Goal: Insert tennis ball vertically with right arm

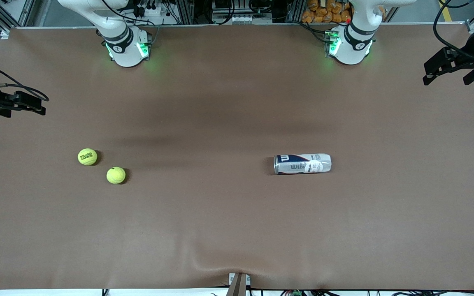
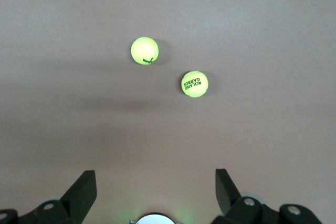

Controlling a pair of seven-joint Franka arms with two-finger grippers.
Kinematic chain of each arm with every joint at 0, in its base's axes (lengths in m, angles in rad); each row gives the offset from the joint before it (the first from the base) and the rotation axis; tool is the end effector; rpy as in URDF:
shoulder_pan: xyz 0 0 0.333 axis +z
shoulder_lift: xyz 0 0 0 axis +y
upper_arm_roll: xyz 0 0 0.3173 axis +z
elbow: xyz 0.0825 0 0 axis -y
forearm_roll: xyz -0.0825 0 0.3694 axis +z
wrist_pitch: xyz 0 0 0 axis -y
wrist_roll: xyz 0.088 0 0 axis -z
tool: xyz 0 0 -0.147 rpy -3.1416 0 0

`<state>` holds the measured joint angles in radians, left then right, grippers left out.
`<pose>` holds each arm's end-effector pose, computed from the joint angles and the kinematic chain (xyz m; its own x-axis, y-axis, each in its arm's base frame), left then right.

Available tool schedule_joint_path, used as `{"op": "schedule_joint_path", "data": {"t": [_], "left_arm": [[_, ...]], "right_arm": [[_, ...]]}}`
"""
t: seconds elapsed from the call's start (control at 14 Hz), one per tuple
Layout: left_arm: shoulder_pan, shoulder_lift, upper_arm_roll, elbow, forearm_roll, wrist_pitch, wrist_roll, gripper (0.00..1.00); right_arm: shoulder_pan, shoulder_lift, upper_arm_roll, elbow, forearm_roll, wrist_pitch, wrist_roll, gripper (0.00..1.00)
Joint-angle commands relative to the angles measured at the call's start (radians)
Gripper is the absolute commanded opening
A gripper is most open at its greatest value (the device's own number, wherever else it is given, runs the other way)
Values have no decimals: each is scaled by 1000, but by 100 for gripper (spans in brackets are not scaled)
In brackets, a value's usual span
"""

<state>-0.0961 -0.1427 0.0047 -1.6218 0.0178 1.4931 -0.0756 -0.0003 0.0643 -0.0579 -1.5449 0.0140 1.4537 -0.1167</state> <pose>0.4851 -0.0415 0.6291 0.9998 -0.0145 0.0153 -0.0142 -0.9998 -0.0159 0.5384 -0.0283 0.5538 0.9865 0.0603 -0.1525 0.0567 -0.9980 -0.0282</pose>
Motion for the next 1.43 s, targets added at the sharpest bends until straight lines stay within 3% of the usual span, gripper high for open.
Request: {"op": "schedule_joint_path", "data": {"t": [0.0,1.36], "left_arm": [[4,5,-2,11,16,0,19,100],[-22,20,-12,16,10,9,19,100]], "right_arm": [[5,-9,3,-20,-6,14,-17,100],[19,-11,3,-43,-5,34,-40,100]]}}
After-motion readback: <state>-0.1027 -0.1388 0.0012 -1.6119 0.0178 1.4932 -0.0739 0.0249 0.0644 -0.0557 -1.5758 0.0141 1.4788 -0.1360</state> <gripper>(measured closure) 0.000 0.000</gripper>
